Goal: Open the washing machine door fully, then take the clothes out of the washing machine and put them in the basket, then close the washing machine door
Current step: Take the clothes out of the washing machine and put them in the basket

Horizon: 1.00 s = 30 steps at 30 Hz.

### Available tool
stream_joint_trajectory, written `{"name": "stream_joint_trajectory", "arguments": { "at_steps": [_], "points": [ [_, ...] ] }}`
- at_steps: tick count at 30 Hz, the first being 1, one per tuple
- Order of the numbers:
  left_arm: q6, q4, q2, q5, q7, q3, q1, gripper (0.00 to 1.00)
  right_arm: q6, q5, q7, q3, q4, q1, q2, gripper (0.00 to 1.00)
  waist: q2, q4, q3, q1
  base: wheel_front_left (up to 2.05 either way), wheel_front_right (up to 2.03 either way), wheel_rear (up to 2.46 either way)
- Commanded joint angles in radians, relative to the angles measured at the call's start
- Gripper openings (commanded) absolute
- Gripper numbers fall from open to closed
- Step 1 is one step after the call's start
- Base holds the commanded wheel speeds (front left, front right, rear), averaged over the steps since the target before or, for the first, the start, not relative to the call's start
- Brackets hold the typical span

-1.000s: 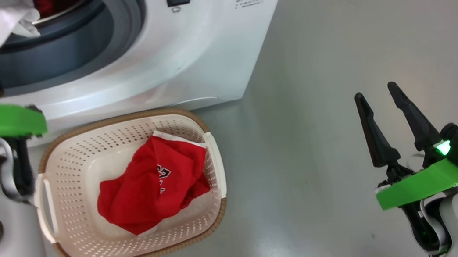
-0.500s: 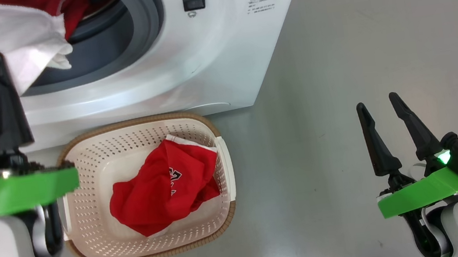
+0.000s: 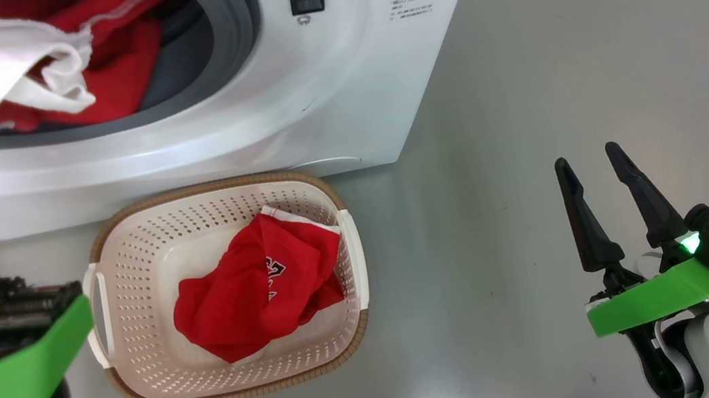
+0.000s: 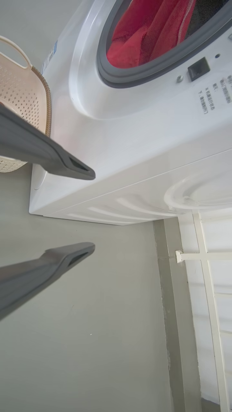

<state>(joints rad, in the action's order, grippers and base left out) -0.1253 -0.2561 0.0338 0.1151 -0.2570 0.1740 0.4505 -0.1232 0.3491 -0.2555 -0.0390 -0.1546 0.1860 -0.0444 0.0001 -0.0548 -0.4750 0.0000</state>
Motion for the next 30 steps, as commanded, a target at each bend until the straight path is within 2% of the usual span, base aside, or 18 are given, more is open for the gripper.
{"name": "stream_joint_trajectory", "arguments": {
  "at_steps": [1, 8, 12, 18, 21, 22, 30],
  "points": [
    [-0.005, -0.047, 0.018, -0.009, -0.005, 0.031, -0.022, 0.0, -0.008, -0.014, -0.006, -0.016, 0.025, -0.021, -0.006, 1.0, -0.0001, 0.0, -0.002, 0.0, 0.0, 0.0, 0.0],
    [-0.005, -0.197, 0.017, 0.015, -0.005, 0.034, -0.023, 0.0, -0.008, -0.012, -0.006, -0.018, 0.027, -0.012, -0.006, 1.0, -0.0001, -0.004, -0.013, 0.0, 0.0, 0.0, 0.0],
    [-0.005, -0.184, 0.017, 0.013, -0.005, 0.02, -0.043, 0.0, -0.008, -0.014, -0.006, -0.013, 0.027, -0.011, -0.006, 1.0, -0.0001, -0.002, -0.017, 0.0, 0.0, 0.0, 0.0],
    [-0.005, -0.059, 0.017, 0.034, -0.005, 0.01, -0.08, 0.0, -0.008, -0.014, -0.006, -0.016, 0.026, -0.008, -0.006, 1.0, -0.0001, -0.003, -0.018, 0.0, 0.0, 0.0, 0.0],
    [-0.004, 0.046, 0.016, 0.055, -0.005, 0.012, -0.097, 0.0, -0.008, -0.012, -0.006, -0.019, 0.027, -0.004, -0.006, 1.0, -0.0001, -0.006, -0.023, 0.0, 0.0, 0.0, 0.0],
    [-0.004, 0.127, 0.016, 0.066, -0.005, 0.013, -0.104, 0.0, -0.008, -0.011, -0.006, -0.02, 0.029, -0.003, -0.006, 1.0, -0.0001, -0.006, -0.028, 0.0, 0.0, 0.0, 0.0],
    [-0.005, 0.391, 0.016, 0.104, -0.005, -0.017, -0.088, 0.0, -0.008, -0.005, -0.006, -0.02, 0.035, 0.014, -0.006, 1.0, -0.0001, -0.013, -0.069, 0.0, 0.0, 0.0, 0.0]
  ]
}}
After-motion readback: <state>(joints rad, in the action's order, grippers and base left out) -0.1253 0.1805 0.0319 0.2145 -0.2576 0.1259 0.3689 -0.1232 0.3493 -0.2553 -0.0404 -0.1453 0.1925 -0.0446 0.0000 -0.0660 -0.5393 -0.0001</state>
